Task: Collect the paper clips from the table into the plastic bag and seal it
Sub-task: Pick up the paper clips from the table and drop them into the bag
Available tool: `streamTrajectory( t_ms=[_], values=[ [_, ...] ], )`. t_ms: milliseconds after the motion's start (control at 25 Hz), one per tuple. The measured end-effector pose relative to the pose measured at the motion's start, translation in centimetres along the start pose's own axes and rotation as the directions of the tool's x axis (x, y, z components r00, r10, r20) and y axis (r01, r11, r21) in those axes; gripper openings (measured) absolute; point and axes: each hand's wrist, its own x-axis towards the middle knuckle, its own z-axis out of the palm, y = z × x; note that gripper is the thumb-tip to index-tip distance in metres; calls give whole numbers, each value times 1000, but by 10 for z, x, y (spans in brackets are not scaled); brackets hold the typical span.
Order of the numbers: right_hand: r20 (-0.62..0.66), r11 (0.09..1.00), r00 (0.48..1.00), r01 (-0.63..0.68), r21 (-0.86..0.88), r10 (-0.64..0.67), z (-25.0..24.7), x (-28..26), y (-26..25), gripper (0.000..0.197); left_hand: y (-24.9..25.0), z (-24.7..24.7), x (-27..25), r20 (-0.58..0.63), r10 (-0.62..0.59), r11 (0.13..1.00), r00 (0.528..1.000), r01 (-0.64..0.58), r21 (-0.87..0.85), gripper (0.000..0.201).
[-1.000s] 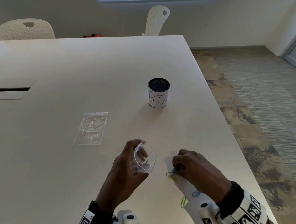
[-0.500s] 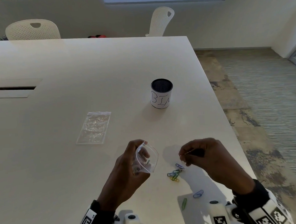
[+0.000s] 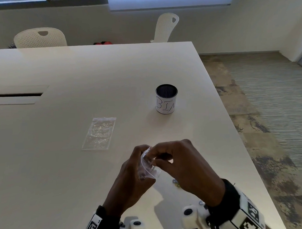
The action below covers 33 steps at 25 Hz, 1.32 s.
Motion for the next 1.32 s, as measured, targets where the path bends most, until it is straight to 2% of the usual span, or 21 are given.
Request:
streamTrajectory(
  t_ms=[200,240,320,360,440,520,640,760,840,920,1080,1200,1280,1320],
  values=[
    [-94,1000,995,-25,11,26,-23,-6,-2,9,-2,0,-1,-18,30,1000,999,-30,-2,59],
    [-94,999,994,-54,-3,54,-30,-12,1,7,-1,0,-1,-20,32,1000,999,-32,0,61],
    [-20,982,988,-155,-104,154,-42,-28,13,18,-2,-2,-3,-22,38,999,999,-37,15,63],
    [38,956,971,-224,-188,235,-46,-39,22,27,-3,-1,-3,-18,39,999,999,-39,19,65],
    [132,867,902,-344,-360,412,-48,-64,41,38,-4,-1,-4,-16,35,999,999,-35,15,67],
    [177,795,833,-404,-453,524,-43,-88,53,41,-5,-1,-3,-10,33,999,999,-33,11,67],
    [191,753,770,-486,-443,609,-30,-107,51,47,-7,1,0,4,40,999,999,-40,22,70],
    [218,758,746,-528,-382,630,-13,-103,42,55,-7,3,2,18,40,999,999,-41,24,71],
    [219,764,755,-510,-395,618,-3,-95,44,53,-7,3,2,22,39,999,999,-40,29,73],
    [170,777,791,-493,-391,587,2,-84,47,48,-5,2,1,23,36,999,999,-37,37,74],
    [55,835,855,-487,-257,515,7,-60,56,39,-4,0,1,15,34,999,999,-34,22,70],
    [-18,875,898,-432,-220,439,3,-52,64,35,-6,0,2,11,33,999,999,-33,12,67],
    [12,883,921,-370,-289,390,-3,-52,65,38,-7,-1,1,1,25,1000,1000,-25,7,66],
    [45,871,927,-332,-361,372,-4,-52,65,46,-7,-2,1,-2,26,1000,1000,-26,5,66]
  ],
)
